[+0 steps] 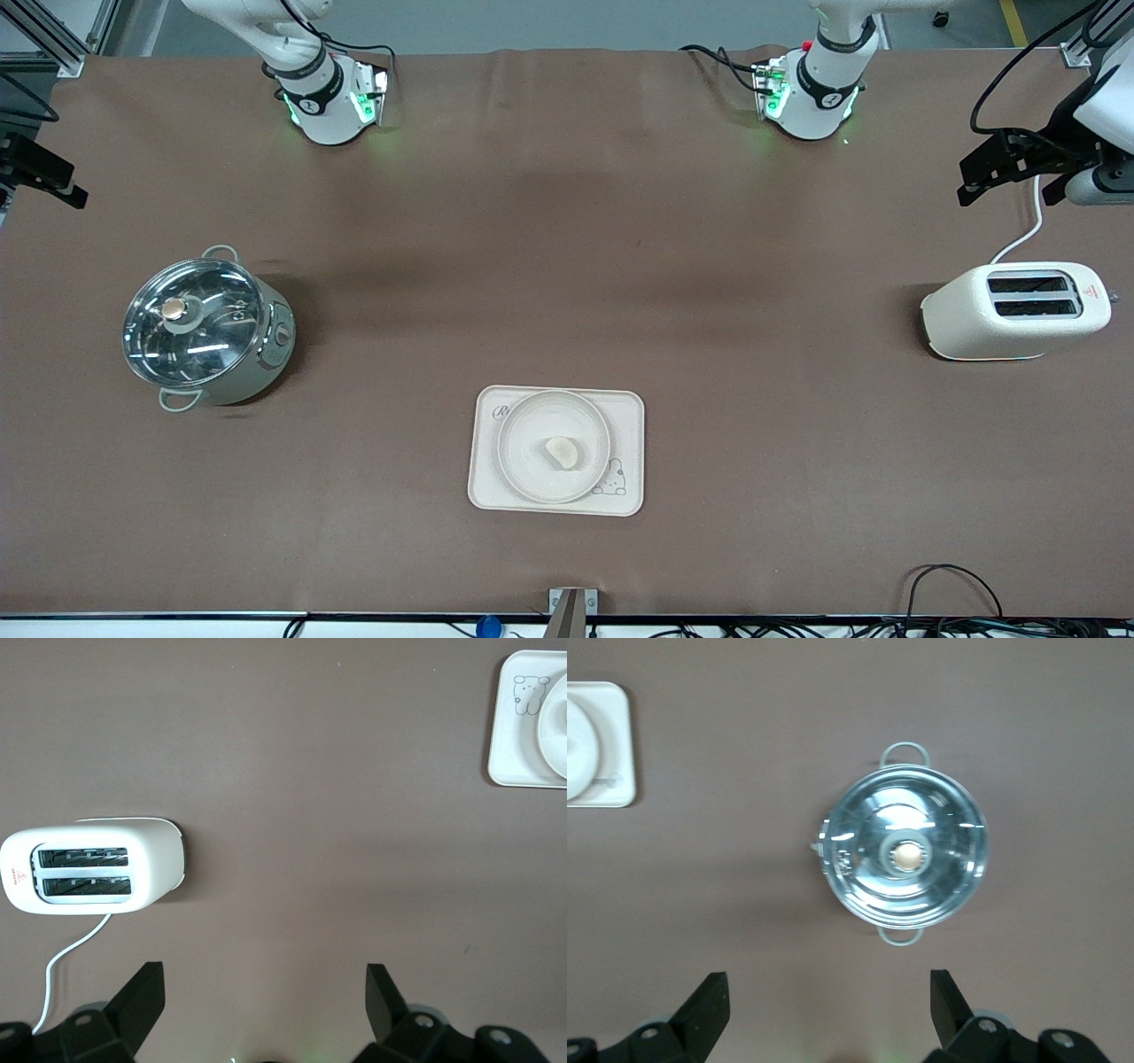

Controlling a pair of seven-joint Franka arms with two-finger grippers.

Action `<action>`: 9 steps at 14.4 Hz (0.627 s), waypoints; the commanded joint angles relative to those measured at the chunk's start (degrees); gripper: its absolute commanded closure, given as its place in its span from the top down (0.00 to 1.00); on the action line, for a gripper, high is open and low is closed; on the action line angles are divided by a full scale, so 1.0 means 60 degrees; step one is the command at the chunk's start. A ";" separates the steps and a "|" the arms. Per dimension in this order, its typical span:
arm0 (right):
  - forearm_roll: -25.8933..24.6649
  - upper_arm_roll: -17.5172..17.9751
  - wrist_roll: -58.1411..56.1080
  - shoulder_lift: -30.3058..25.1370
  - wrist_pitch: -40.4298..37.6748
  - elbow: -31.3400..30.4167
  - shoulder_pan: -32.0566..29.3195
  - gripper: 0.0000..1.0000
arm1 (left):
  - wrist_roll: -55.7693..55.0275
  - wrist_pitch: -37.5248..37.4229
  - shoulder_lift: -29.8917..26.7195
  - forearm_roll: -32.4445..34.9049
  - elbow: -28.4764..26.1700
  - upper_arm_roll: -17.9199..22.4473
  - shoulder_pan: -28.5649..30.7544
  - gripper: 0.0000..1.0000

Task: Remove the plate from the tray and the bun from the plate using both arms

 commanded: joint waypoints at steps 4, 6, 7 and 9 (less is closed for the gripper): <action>0.1193 0.0035 0.2131 0.2481 0.2616 -0.0023 0.1694 1.00 | 0.0192 -0.0075 0.0062 -0.0036 0.0118 -0.0018 0.0030 1.00; 0.1721 0.0035 0.2760 0.3828 0.4198 0.0006 0.2281 1.00 | 0.0192 -0.0061 0.0077 -0.0036 0.0117 -0.0018 0.0030 1.00; 0.1897 0.0035 0.3039 0.4430 0.4946 0.0035 0.2588 1.00 | 0.0178 -0.0061 0.0091 -0.0036 0.0117 -0.0018 0.0016 1.00; 0.2147 0.0035 0.3785 0.5690 0.6542 0.0327 0.3408 1.00 | 0.0192 -0.0061 0.0150 -0.0080 0.0132 -0.0018 0.0045 1.00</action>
